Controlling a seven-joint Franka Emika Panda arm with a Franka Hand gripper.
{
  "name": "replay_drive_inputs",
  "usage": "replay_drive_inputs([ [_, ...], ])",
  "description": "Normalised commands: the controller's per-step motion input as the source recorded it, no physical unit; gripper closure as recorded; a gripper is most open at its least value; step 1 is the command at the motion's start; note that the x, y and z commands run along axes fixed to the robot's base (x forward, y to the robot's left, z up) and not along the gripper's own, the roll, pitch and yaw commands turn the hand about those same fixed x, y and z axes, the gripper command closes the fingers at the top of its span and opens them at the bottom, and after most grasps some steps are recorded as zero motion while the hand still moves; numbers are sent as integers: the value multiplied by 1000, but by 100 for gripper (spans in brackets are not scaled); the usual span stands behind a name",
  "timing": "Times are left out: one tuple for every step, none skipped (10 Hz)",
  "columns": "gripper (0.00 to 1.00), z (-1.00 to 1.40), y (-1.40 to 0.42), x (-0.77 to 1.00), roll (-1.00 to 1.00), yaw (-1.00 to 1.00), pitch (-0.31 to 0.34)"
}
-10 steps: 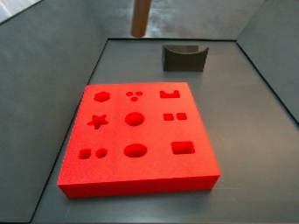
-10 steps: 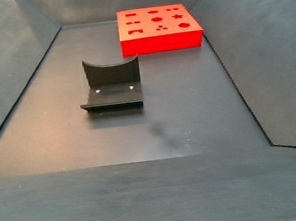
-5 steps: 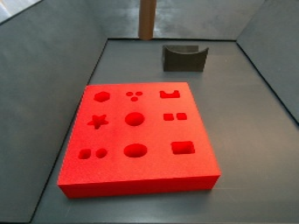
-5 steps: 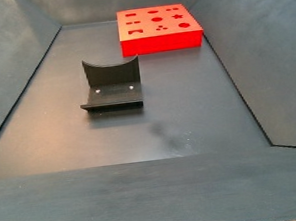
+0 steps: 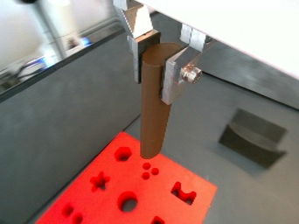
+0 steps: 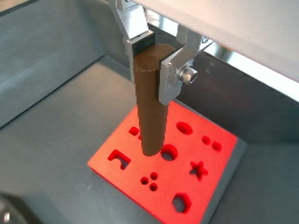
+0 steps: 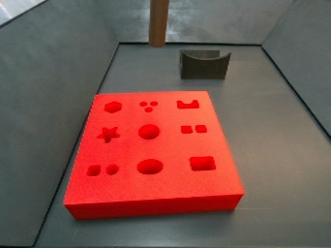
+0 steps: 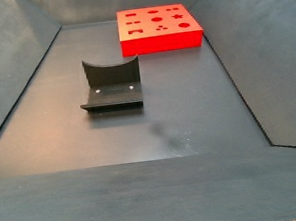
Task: Pick up the oval object. Move up. Place the oval object on the fixture. Regrasp the oval object. Move to above the board. Insert the oval object.
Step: Insert the oval object.
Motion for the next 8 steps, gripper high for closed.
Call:
replay_drive_inputs([
  [100,-206,0,0,0,-1000,0],
  [100,-226,0,0,0,-1000,0],
  [100,-237,0,0,0,-1000,0],
  [100,-400,0,0,-24,-1000,-19],
  [100,-417,0,0,-29,-1000,-41],
  [100,-414,-14,0,-24,-1000,-44],
  [100,-446,-226,0,0,-929,-79],
  [100,-451,-440,0,0,-783,-69],
])
